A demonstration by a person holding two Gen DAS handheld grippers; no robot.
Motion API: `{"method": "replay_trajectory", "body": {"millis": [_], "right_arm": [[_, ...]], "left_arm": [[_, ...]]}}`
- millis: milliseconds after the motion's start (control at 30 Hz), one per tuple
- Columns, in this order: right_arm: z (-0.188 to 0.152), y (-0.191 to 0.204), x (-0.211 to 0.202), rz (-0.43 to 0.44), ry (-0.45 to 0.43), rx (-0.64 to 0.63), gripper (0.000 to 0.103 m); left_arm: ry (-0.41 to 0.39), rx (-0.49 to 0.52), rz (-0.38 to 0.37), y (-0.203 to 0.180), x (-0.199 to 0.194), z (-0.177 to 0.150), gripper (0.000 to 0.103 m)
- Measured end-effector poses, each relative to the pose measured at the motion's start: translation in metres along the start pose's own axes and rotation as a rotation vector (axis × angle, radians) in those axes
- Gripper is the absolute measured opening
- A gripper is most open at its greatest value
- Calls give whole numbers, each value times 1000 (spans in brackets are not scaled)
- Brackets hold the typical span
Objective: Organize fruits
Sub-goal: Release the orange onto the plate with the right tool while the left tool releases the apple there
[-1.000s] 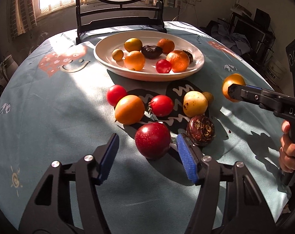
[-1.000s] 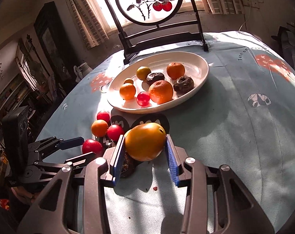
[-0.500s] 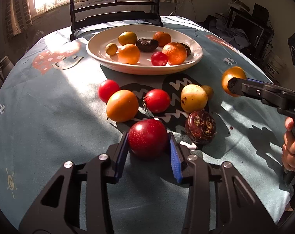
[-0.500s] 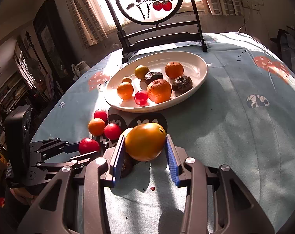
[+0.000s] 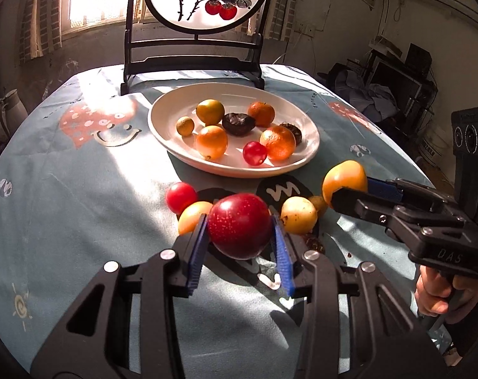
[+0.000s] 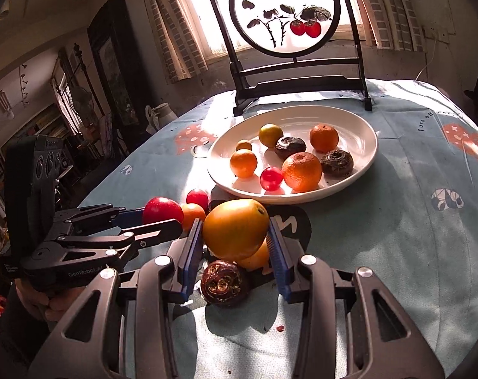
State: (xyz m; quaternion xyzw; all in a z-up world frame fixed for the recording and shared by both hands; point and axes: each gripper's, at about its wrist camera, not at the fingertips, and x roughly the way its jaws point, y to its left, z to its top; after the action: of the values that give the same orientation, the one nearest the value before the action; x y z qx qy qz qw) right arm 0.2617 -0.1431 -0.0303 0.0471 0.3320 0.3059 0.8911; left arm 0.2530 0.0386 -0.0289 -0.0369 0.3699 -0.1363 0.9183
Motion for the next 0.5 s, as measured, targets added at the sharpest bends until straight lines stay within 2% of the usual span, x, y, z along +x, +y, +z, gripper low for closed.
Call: {"method": "replay_trajectory", "body": {"millis": [133, 267, 500], "right_arm": [[22, -15, 16, -64, -64, 43, 41], [43, -34, 34, -128, -105, 73, 41], [68, -55, 64, -136, -103, 92, 41]], "left_arm": [[-40, -8, 37, -3, 14, 31, 40], [-40, -34, 57, 6, 36, 62, 40], [-19, -93, 96, 33, 74, 99, 40]]}}
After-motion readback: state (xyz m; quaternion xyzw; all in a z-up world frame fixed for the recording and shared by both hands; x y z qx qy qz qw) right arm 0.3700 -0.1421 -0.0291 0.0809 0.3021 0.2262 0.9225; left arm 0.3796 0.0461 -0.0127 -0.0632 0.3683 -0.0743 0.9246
